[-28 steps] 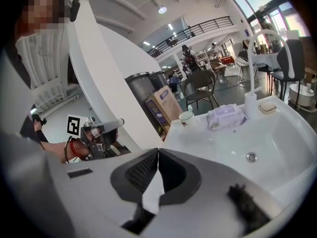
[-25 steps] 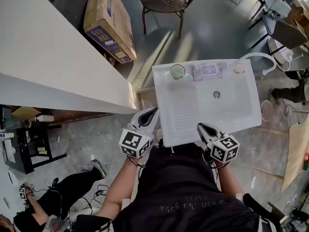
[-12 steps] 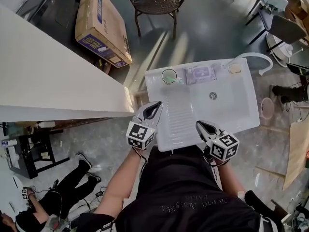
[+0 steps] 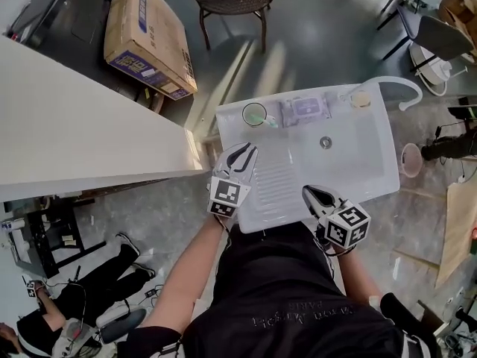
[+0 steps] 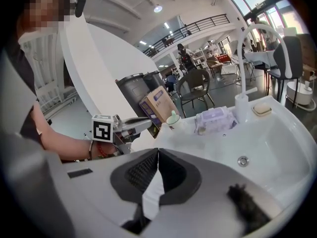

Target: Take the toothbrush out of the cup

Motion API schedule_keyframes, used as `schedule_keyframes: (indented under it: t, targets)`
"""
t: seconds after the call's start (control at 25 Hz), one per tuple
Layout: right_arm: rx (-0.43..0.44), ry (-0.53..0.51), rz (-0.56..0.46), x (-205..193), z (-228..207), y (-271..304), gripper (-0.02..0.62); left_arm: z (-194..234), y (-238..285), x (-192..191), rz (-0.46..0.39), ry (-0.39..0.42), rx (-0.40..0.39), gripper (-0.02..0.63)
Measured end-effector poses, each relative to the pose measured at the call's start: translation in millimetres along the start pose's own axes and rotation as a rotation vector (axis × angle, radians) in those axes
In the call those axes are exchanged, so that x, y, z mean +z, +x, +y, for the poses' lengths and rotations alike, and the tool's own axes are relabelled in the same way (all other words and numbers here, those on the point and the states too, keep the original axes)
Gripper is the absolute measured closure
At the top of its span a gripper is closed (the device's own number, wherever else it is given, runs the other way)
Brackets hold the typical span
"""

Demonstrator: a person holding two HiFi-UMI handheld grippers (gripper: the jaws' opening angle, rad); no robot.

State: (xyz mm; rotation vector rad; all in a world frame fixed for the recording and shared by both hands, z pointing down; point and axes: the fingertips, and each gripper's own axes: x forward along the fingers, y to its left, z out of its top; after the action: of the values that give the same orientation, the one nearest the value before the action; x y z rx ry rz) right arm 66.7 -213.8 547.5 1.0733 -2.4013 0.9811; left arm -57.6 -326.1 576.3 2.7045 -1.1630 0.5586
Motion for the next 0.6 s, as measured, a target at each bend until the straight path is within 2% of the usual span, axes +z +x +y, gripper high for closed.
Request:
schedule_keyframes:
  t: [0.28, 0.6]
  targets:
    - [-0.016, 0.021, 0.017, -5.5, -8.8, -0.9, 0.583, 4.2, 32.8, -22.0, 0.066, 0.015, -0.009, 0.513]
    - [-0.029, 0.037, 0.014, -2.9, -12.3, -3.7, 0.583, 1.2, 57.3, -18.5, 0.079, 0.070, -0.044, 0.505]
